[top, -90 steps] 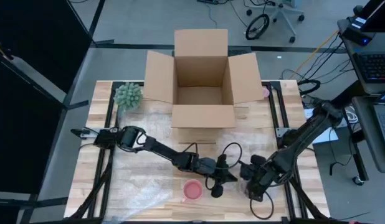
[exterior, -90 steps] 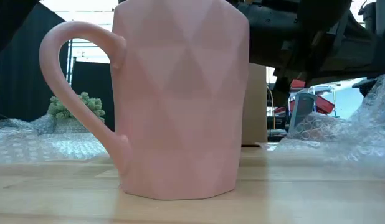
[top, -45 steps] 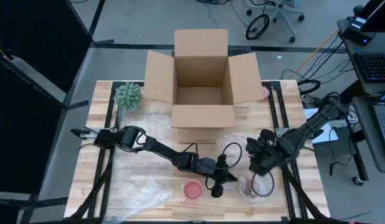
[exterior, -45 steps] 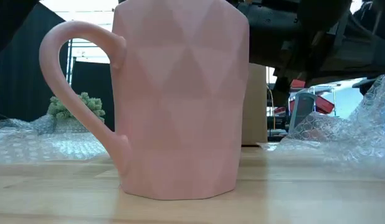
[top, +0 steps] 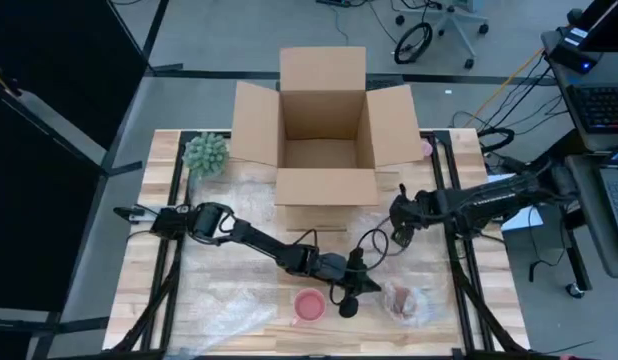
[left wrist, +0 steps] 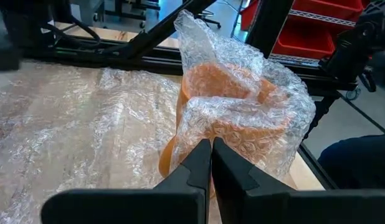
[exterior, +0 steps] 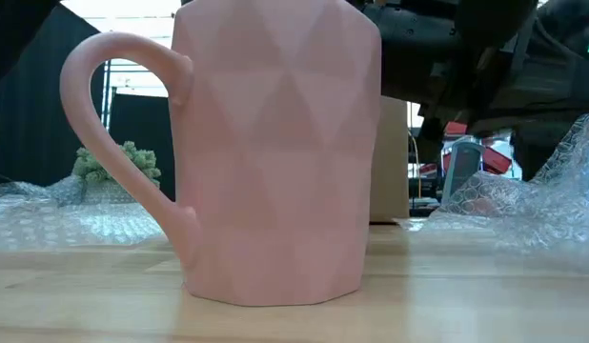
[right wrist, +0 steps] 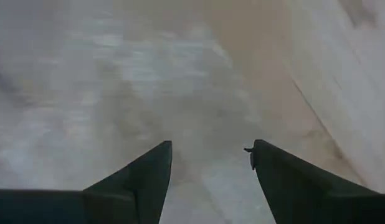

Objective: Wrap mug
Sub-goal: Wrap the yellow mug with bubble wrap

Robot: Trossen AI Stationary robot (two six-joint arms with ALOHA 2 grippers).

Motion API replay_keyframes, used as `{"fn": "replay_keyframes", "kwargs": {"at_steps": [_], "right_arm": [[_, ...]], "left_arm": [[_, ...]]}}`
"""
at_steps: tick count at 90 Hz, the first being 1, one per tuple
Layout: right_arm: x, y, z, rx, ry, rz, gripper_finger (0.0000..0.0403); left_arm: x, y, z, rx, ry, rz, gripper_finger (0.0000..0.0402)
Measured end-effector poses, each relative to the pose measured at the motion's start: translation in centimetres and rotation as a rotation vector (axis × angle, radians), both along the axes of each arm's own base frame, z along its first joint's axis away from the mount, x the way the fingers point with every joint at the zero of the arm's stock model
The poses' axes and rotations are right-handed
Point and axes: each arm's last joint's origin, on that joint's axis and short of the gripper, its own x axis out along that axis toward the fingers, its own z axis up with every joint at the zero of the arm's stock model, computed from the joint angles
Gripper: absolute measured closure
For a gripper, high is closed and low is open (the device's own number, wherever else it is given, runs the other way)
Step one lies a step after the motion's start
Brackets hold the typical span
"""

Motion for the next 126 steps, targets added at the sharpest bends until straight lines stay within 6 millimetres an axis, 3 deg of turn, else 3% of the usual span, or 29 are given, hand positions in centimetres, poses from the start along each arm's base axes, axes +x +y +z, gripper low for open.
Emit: {"fn": "replay_keyframes", "kwargs": {"at_steps": [19, 42, 55, 74, 82, 110, 126], "right_arm": [[-0.6, -1.0, -1.6, 0.052, -0.042, -0.060, 0.0193], [-0.9, -1.1, -2.1, 0.049, -0.035, -0.068, 0.0205], [-0.8, -1.1, -2.1, 0.048, -0.041, -0.041, 0.0257], [-0.6, -1.0, -1.8, 0.059, -0.086, -0.027, 0.0369], [-0.5, -1.0, -1.0, 0.047, -0.098, -0.006, 0.0396], [0.9, -0.2, 6.4, 0.006, -0.255, 0.094, 0.0401], [1.1, 1.1, 9.2, 0.012, -0.329, 0.169, 0.0400]], "left_arm": [[0.0, 0.0, 0.0, 0.000, 0.000, 0.000, 0.0402], [0.0, 0.0, 0.1, 0.000, -0.001, 0.000, 0.0402], [0.0, 0.0, 0.0, 0.000, -0.001, 0.000, 0.0402], [-0.1, 0.0, 0.3, -0.079, 0.027, 0.022, 0.0402], [-0.1, 0.0, 0.8, -0.112, 0.034, 0.031, 0.0402], [-0.7, 0.3, 4.3, -0.141, 0.002, 0.078, 0.0402], [-0.9, 0.0, 5.3, -0.182, -0.025, 0.077, 0.0402]]}}
